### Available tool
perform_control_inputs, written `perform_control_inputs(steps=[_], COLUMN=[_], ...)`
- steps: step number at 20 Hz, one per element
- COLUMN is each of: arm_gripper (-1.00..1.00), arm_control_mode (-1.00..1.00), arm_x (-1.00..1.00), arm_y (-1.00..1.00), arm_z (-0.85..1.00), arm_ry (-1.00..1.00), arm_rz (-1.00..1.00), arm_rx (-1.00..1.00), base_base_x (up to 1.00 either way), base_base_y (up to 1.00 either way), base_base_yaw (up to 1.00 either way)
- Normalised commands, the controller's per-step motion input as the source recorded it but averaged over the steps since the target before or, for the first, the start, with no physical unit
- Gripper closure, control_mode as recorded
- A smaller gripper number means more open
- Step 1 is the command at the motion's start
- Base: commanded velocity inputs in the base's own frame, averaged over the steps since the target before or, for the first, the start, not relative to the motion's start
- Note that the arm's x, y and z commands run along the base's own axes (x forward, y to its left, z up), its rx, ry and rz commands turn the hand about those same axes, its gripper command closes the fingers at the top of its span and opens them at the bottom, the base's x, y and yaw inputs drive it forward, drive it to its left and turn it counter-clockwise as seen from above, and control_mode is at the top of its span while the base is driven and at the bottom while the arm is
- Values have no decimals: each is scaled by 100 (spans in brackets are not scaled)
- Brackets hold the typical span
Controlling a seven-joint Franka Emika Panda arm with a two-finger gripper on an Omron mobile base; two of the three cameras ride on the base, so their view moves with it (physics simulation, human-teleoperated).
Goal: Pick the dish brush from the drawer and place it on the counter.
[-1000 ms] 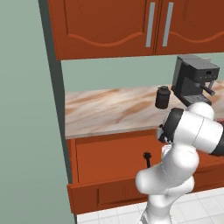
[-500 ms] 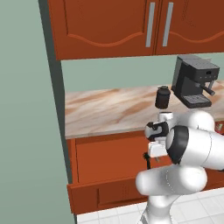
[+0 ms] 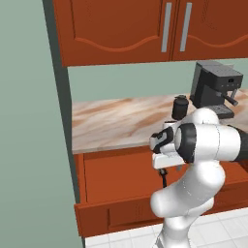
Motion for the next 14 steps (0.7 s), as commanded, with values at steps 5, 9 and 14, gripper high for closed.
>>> perform_control_inputs(steps=[5, 9, 14], arm_gripper=[-100, -100, -100], arm_control_mode=[-100, -100, -100], arm_x=[57, 47, 31], arm_y=[5, 0, 0], arm_z=[-34, -46, -63], arm_ry=[0, -1, -2], arm_rz=[-3, -6, -8], arm_rx=[0, 0, 0], base_base_x=[0, 0, 0], base_base_y=[0, 0, 0], base_base_yaw=[0, 0, 0])
